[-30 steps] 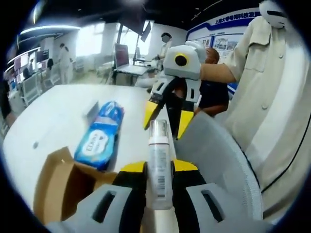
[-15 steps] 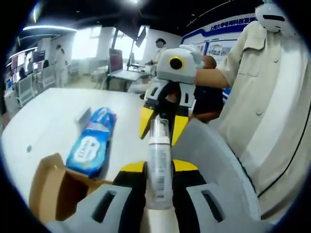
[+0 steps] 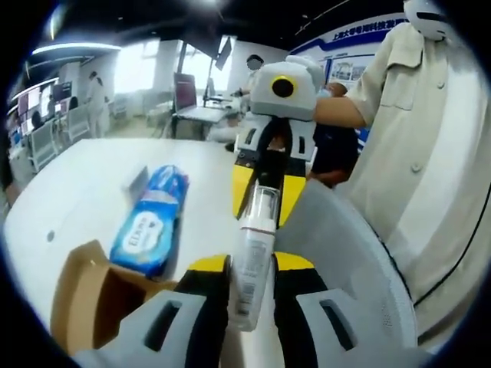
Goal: Operate the shoe box by opening the lid, removing the specified soft item, and placing it in the target area until the item is outside and the box remains undamaged.
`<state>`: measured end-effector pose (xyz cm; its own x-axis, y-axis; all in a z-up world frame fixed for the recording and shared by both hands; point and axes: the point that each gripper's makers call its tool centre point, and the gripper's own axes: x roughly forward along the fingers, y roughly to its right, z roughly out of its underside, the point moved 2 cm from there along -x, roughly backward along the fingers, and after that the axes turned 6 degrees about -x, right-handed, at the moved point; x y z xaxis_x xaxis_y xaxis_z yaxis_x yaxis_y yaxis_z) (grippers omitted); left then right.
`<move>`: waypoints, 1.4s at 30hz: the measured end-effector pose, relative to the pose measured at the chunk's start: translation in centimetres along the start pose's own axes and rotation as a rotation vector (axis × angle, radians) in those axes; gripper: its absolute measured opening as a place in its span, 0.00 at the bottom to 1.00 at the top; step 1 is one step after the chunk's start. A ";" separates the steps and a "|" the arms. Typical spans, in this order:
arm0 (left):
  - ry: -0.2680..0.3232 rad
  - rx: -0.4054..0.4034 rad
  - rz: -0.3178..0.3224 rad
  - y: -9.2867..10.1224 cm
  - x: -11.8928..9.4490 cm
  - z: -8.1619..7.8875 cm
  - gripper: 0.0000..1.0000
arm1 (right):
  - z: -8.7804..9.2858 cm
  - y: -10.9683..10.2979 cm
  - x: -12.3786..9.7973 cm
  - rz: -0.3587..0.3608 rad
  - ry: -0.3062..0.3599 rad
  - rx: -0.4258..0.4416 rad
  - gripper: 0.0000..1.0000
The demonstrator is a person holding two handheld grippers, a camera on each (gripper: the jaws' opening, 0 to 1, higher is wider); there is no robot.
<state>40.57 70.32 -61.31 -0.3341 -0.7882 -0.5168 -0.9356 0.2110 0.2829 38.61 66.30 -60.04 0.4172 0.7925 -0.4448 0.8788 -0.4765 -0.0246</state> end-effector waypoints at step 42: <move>0.100 -0.139 -0.464 -4.7 -6.9 3.5 0.63 | -1.6 8.5 -1.8 -0.031 -0.209 -0.251 0.16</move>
<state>46.83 76.79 -61.93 0.1331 -0.8340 -0.5354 -0.9567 -0.2492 0.1503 45.69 61.45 -58.04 0.3555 0.6973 -0.6224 0.9309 -0.3241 0.1686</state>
